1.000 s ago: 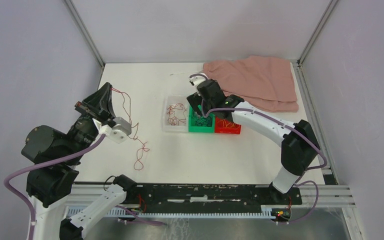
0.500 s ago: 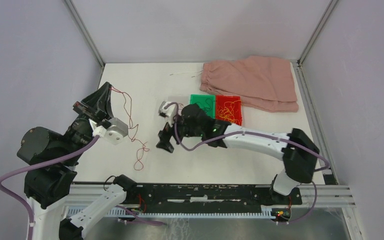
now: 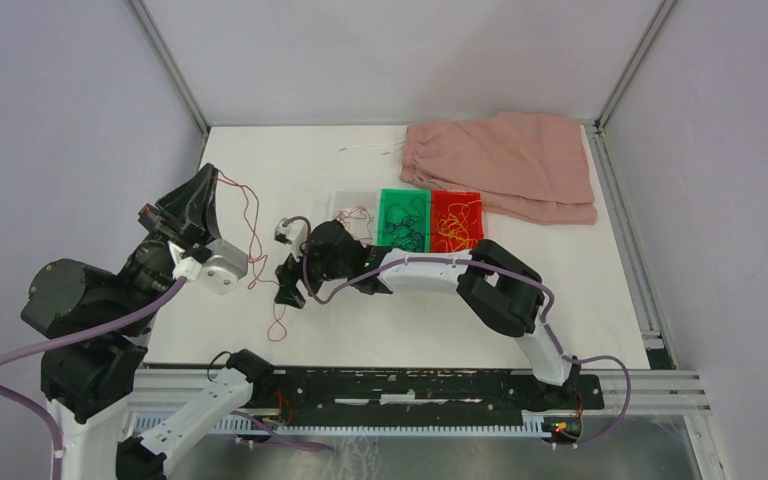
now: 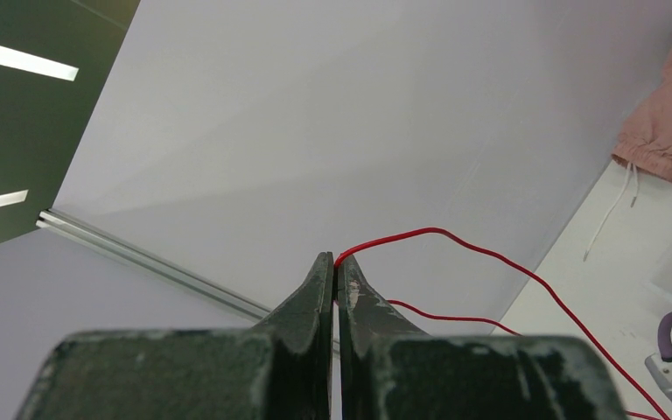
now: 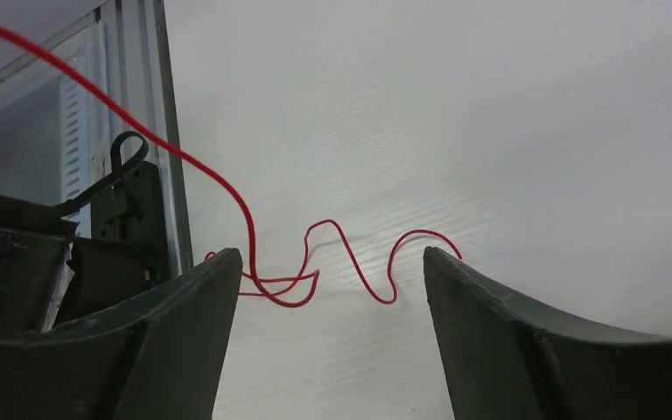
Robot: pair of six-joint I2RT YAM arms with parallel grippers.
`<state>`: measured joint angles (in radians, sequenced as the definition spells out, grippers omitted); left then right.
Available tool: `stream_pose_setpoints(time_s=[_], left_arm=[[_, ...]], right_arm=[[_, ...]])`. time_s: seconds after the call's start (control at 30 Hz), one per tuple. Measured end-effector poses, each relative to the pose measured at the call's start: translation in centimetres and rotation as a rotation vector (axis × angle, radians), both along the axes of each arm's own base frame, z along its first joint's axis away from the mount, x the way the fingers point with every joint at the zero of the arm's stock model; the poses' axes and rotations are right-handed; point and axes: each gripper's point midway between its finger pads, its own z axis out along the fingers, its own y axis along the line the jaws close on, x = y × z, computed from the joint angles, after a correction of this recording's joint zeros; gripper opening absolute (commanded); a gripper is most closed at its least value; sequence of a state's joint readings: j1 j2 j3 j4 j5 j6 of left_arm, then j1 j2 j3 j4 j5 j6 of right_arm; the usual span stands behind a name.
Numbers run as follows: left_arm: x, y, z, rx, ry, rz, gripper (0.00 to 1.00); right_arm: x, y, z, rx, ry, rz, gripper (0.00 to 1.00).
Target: Untangle the cables
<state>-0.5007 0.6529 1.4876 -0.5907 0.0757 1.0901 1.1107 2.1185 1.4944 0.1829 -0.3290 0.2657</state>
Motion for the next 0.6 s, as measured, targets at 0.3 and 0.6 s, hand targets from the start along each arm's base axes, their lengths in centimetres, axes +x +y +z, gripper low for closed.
stream_pose_setpoints(time_s=[0.3,0.6], left_arm=[[-0.1,-0.1,0.0,0.003,0.002,-0.006,0.03],[0.5,-0.8,-1.4,-0.015,0.051,-0.030,0.03]], right_arm=[[1.0,0.7,-0.2,0.010,0.056,-0.043,0.00],[10.8,-6.1,8.9,0.061,0.034,-0.257,0.00]])
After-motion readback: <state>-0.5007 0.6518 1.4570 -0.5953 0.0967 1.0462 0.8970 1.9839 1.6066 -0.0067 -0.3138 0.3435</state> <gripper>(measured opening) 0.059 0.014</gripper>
